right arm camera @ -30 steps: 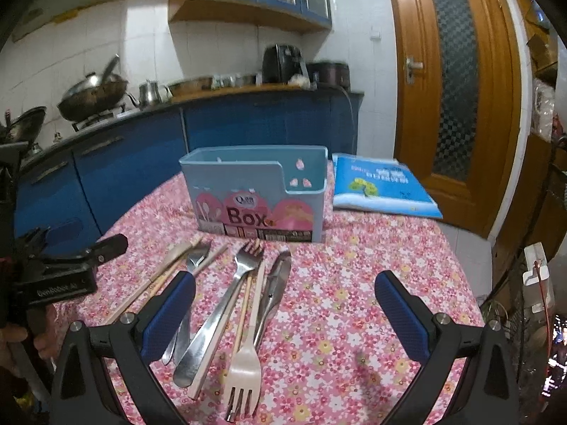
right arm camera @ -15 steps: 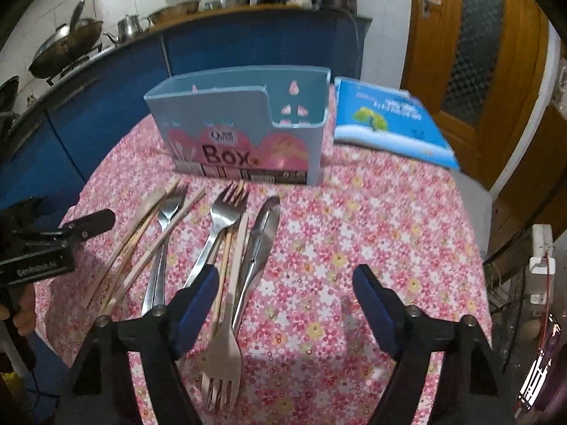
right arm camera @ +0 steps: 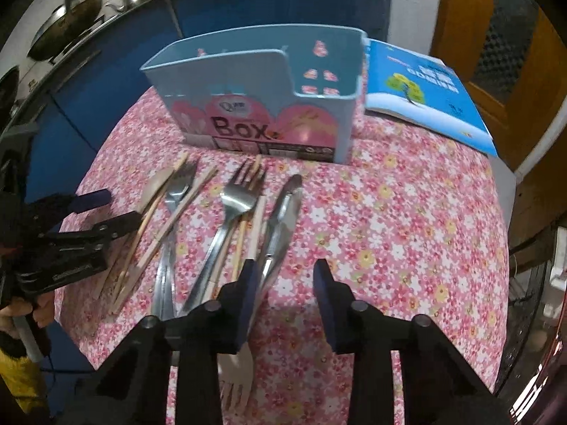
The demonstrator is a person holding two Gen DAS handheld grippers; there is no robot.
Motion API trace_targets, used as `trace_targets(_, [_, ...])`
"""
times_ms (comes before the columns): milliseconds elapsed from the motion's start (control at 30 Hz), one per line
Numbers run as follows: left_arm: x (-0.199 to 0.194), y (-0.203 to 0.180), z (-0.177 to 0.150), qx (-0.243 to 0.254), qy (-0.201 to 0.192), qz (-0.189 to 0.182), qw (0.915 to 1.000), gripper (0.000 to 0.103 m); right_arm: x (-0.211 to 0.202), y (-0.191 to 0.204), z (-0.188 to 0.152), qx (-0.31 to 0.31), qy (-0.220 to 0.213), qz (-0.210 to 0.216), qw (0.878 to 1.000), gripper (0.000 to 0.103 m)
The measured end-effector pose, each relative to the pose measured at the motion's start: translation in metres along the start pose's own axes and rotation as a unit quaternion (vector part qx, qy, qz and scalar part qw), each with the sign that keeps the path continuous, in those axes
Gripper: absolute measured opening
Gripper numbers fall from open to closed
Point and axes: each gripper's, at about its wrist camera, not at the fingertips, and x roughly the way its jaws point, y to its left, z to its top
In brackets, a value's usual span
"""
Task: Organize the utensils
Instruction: 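Lower the right tool onto the silver tongs while the left tool hovers over the beige spoon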
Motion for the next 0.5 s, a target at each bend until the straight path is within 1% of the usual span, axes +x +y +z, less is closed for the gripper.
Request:
trace_targets(33, [0.001,0.000,0.000,0.000,0.002,-0.001,1.0000,0.062,-0.001,0.004,0.001,-0.007,0.001,0.003,1.000,0.030])
trace_targets(167, [0.004,0.001,0.003,-0.001,0.005,-0.007,1.0000,0.054,0.001,0.014,0.003,-0.024,0.013,0.017,0.999,0.026])
trace_targets(300, [0.006,0.001,0.007,0.000,0.005,-0.007,1.0000,0.054,0.007,0.018,0.008,-0.028,0.021,0.005,0.999,0.025])
trace_targets(400, [0.008,0.004,0.008,-0.005,0.005,-0.007,0.9999,0.054,0.011,0.012,0.012,-0.014,0.028,0.002,1.000,0.023])
trace_targets(500, [0.008,0.006,0.009,-0.007,0.004,-0.005,1.0000,0.054,0.020,0.003,0.014,0.001,0.046,0.008,0.999,0.021])
